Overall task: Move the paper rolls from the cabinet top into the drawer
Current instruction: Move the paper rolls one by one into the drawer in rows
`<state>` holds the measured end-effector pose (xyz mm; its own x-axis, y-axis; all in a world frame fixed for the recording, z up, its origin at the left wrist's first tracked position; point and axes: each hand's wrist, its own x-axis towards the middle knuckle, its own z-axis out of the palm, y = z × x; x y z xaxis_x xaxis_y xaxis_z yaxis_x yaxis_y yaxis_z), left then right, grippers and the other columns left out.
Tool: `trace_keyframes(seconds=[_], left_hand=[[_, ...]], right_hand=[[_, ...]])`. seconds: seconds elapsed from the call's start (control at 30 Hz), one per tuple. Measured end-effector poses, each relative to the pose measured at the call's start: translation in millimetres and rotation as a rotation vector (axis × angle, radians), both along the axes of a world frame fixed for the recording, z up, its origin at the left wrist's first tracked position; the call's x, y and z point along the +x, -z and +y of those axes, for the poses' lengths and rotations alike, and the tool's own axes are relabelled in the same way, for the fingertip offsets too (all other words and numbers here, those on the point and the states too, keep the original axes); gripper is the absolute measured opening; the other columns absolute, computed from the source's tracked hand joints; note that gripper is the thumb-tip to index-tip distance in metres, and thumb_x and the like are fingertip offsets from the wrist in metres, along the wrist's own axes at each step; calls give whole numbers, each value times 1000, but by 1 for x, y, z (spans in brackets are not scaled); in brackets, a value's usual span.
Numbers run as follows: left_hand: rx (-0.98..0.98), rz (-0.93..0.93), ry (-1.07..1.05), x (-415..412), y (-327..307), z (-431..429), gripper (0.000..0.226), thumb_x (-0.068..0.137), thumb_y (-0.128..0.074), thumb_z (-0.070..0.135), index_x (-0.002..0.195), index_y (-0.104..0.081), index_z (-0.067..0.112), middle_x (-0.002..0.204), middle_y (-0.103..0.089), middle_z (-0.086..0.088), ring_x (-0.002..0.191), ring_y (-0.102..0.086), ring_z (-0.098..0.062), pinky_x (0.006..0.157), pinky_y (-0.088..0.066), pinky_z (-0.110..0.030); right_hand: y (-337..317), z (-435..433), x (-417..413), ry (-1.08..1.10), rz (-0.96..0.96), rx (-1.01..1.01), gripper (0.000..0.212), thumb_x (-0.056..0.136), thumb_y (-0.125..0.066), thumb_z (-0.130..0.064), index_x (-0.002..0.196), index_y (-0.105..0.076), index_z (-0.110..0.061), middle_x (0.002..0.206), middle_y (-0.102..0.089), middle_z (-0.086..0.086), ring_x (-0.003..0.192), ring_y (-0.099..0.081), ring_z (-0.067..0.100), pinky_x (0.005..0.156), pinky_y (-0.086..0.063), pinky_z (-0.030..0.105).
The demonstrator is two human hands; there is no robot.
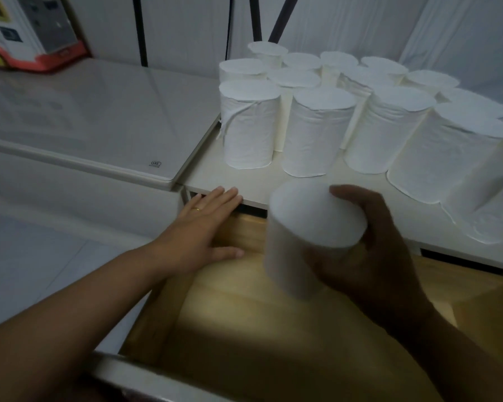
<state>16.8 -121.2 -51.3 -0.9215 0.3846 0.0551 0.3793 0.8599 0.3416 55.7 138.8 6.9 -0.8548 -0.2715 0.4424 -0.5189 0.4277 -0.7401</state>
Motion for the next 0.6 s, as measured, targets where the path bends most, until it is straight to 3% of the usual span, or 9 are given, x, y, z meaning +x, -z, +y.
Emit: trace_keyframes(seconds=[0.07, 0.2, 0.3, 0.43, 0.6], left_hand=[[-10, -16, 2, 1, -1, -4, 99, 75, -54, 70, 149, 0, 34, 152, 11, 21, 139, 17, 5, 111, 14, -25], [-41, -20, 8, 5, 0, -10, 101, 73, -52, 73, 149, 2, 35, 155, 11, 20, 140, 18, 4, 112, 13, -29], [-41, -11, 0, 6, 2, -10, 101, 71, -49, 75, 150, 0, 34, 155, 10, 18, 141, 17, 2, 115, 10, -33], [-51, 1, -6, 6, 3, -8, 102, 70, -45, 77, 150, 1, 33, 155, 10, 18, 141, 17, 0, 116, 9, -34], [-46, 11, -4, 7, 7, -9, 102, 70, -41, 79, 150, 2, 33, 155, 12, 18, 141, 18, 0, 115, 10, -33]], right_hand=[[22, -5, 6, -65, -91, 79, 81, 55, -77, -44, 123, -37, -24, 123, -36, -21, 112, -42, -8, 78, -47, 7], [70, -11, 0, -131, -233, 185, 78, 60, -86, -22, 120, -37, -28, 121, -34, -27, 107, -44, -2, 78, -45, 6], [88, -12, -14, -141, -309, 116, 79, 61, -85, -17, 123, -37, -28, 122, -38, -25, 110, -46, -2, 82, -47, 8], [98, -11, -28, -128, -360, 49, 81, 62, -84, -13, 130, -40, -22, 129, -47, -8, 115, -49, 11, 88, -52, 23], [102, -5, -29, -165, -474, 48, 84, 67, -80, -8, 135, -35, -24, 130, -42, -14, 119, -46, 10, 92, -49, 19]])
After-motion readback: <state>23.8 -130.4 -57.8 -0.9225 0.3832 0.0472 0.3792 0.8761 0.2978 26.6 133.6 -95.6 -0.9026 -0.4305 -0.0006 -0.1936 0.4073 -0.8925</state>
